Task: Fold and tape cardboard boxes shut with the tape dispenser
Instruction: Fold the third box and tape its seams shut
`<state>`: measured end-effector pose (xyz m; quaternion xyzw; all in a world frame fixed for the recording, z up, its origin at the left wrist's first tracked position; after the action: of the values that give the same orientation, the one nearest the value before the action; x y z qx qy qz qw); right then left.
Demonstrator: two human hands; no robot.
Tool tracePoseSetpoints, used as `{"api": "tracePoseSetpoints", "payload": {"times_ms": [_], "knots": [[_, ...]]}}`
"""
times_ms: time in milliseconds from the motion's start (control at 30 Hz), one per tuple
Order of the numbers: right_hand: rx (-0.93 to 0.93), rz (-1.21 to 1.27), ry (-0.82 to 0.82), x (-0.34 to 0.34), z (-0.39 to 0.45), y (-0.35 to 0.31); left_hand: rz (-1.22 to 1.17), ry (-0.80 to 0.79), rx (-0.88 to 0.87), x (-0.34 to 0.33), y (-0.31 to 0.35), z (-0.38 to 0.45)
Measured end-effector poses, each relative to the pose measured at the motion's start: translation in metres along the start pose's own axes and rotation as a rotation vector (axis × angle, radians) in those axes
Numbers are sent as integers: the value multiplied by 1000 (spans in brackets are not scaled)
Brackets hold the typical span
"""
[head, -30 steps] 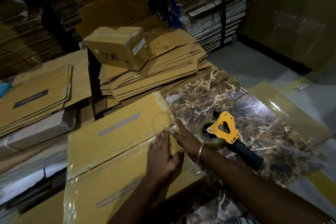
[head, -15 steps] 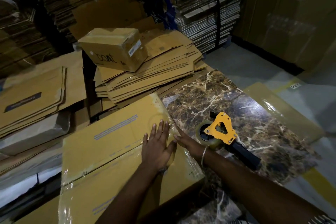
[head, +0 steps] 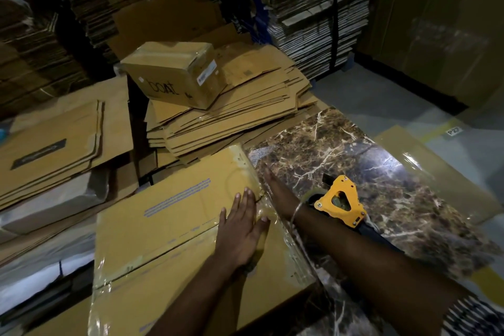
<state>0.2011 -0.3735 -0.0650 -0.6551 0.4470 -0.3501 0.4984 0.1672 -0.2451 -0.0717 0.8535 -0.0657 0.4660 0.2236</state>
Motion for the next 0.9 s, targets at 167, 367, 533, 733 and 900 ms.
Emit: {"api": "tracePoseSetpoints", "payload": {"times_ms": [167, 367, 533, 733, 900], "knots": [[-9, 119, -84, -12, 24, 21, -381, 303, -54, 29, -16, 2], [18, 137, -81, -12, 27, 25, -307, 340, -66, 59, -29, 36], [96, 95, -65, -11, 26, 18, -82, 264, -109, 89, -19, 83], [9, 5, -54, -12, 34, 37, 526, 215, -462, 114, 2, 113], [-47, -3, -60, -10, 32, 42, 759, 20, -297, 124, 0, 135]]}}
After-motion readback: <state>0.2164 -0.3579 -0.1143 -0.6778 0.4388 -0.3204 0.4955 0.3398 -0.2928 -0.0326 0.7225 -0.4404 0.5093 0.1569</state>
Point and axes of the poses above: each hand's wrist, its own z-axis towards the middle knuckle, its own x-axis out of the back of the hand, y = z × x, the point moved 7 cm from there along z, towards the middle knuckle, and after that the axes turned 15 degrees about -y, right-handed, at the moved point
